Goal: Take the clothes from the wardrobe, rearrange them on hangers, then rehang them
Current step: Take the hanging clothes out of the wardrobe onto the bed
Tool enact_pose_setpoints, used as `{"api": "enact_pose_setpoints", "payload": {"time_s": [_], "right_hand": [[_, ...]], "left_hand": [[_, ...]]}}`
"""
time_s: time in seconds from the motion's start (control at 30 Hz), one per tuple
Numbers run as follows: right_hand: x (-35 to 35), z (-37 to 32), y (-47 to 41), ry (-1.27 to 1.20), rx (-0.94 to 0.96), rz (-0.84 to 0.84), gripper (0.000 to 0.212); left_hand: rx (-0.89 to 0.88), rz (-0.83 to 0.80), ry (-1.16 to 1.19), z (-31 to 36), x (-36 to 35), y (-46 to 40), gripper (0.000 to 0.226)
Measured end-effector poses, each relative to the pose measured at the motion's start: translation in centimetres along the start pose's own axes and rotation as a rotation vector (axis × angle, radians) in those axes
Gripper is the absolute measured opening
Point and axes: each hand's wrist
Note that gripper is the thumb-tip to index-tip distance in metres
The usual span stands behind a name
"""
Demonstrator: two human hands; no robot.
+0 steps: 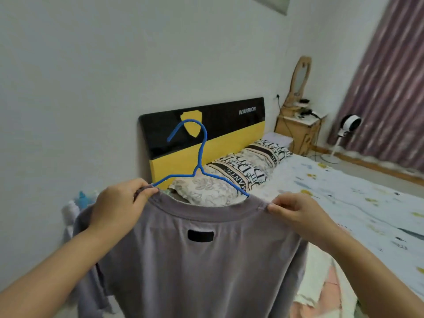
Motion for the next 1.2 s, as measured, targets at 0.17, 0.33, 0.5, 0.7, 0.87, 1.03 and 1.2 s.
{"api": "enact_pose_setpoints", "payload": {"time_s": [0.17,0.33,0.5,0.7,0.87,1.03,1.2], "right_hand": [[5.9,6.8,0.5,-0.031,-0.123,0.128,0.030],[10.9,11.5,1.2,-0.035,-0.272,0.220,0.023],[14.4,14.6,0.2,-0.049,-0.370,0.378,0.022],[16.2,17.8,-5.3,-0.035,-0.443,0.566,0.024],[16.1,21.0,-11.4,-0.030,-0.536,0.740,0.022],[16.0,25.0,-16.0,-0.079,-0.599,0.840,0.022],[16.6,30.6,-20.8,-0.095,-0.673,0.863,0.023]], "left_hand": [[-0.094,-0.031,0.099,6.0,-7.6,-3.8,0.009],[-0.188,-0.100,0.228,11.5,-13.9,-7.6,0.008],[-0.275,-0.161,0.379,14.8,-20.0,-12.1,0.008],[-0.326,-0.205,0.482,16.1,-28.3,-18.3,0.012],[-0.357,-0.292,0.520,16.5,-35.6,-23.1,0.016],[-0.369,-0.407,0.488,17.5,-42.3,-26.0,0.020],[-0.345,-0.506,0.500,18.7,-48.9,-27.0,0.017]]}}
Point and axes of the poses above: each hand's wrist, its own y-axis away from the middle knuckle, its own x-axis out of the back of the hand, z = x × y, and after that the axes turned 14 degrees about -x, right-handed
